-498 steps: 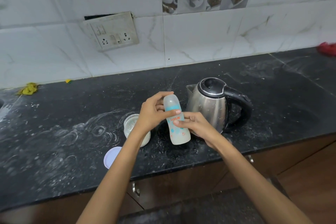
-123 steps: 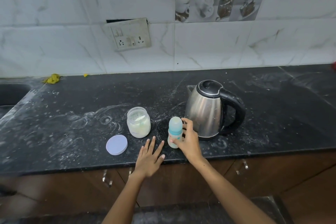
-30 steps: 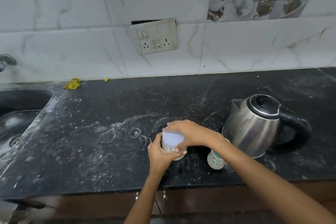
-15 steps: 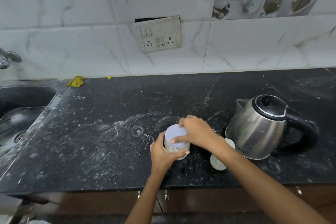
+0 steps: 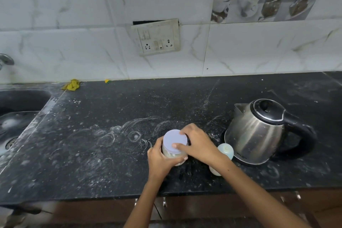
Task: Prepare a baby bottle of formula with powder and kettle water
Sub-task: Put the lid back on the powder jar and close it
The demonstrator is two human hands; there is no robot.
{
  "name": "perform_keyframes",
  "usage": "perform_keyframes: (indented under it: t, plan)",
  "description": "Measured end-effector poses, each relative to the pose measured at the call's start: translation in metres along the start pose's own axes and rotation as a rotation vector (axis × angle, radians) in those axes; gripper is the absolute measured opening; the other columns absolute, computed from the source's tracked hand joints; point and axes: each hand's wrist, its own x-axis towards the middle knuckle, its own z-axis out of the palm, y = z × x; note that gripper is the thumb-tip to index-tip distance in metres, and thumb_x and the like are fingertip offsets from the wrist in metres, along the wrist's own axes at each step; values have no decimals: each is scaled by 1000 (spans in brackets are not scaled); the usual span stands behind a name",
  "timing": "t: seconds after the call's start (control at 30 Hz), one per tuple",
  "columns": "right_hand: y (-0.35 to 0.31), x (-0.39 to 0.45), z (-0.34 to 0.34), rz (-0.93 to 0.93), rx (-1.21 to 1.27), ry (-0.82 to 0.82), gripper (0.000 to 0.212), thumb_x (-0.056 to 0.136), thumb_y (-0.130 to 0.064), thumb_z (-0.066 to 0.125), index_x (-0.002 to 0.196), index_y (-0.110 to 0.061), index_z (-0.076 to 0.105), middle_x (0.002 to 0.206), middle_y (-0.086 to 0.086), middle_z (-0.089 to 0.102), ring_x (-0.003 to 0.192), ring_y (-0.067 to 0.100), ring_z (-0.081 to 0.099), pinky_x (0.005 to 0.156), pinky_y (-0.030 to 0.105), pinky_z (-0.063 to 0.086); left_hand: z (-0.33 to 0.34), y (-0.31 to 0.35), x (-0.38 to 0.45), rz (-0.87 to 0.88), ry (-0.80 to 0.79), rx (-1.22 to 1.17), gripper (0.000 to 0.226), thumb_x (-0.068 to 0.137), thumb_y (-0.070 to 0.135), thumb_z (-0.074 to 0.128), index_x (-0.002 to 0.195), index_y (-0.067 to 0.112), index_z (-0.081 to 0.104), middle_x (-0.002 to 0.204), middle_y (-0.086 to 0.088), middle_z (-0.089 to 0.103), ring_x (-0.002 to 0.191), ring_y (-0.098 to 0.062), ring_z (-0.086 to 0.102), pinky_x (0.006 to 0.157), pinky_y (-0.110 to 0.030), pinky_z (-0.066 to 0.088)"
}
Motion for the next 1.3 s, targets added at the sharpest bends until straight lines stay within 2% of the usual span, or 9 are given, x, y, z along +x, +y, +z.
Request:
perform_keyframes:
  t: [0.1,0.33,0.53,0.7,0.8,0.93,1.03,1.2,1.3]
  plan:
    - [-4,-3,12,-20,85,-108,72,88,-46,65,146,-13,39,157,0,29,142,21,31,114,33,27,0,1,-1,-4,-12,-2,78,42,43,85,113,44,54,103,18,66,106,-20,59,81,-42,56]
    - [8,-17,22,70,102,173,50,87,-42,67,128,-16,57,128,3,51,118,18,54,94,27,43,-1,-1,-1,-1,-16,14,82,42,48,86,117,39,54,108,19,66,110,-20,57,85,-43,54]
    - [-4,-6,36,-12,255,38,68,95,-41,56,151,-13,30,160,-1,20,144,18,26,113,27,23,-2,0,0,25,-22,19,78,44,51,83,116,36,56,100,17,69,99,-14,64,88,-47,52]
    - [11,-31,52,1,287,216,60,90,-33,65,142,-11,44,145,0,39,132,13,42,108,23,34,-2,1,0,29,-26,9,86,42,59,84,119,33,56,102,17,68,105,-16,62,91,-47,51]
    - [14,-29,50,20,353,354,46,84,-27,73,125,-12,57,126,3,52,115,13,53,101,32,43,-2,0,-1,9,-36,23,83,43,57,85,118,39,54,105,18,67,108,-21,58,88,-46,53]
    - [5,-7,43,4,390,184,61,92,-35,62,144,-10,41,151,4,37,138,16,37,114,27,29,-2,0,0,44,-24,26,76,46,54,82,115,38,56,100,18,69,98,-13,64,90,-47,51]
    - [6,-6,50,-15,357,133,66,95,-38,57,150,-11,31,156,1,30,142,16,31,114,26,25,-2,2,-1,45,-22,19,77,47,56,81,117,35,57,98,17,70,97,-12,65,90,-48,51]
    - [25,-26,62,-48,462,376,54,82,-39,67,131,-25,51,129,-7,57,119,6,54,102,31,45,-4,3,-2,23,-23,31,83,43,55,85,118,40,54,105,19,67,106,-18,59,88,-46,52]
    - [29,-16,53,-76,441,418,47,79,-35,74,121,-23,57,120,-5,58,111,5,56,97,35,48,-4,3,-1,21,-24,45,82,42,53,84,117,40,54,105,18,67,106,-19,59,89,-46,51]
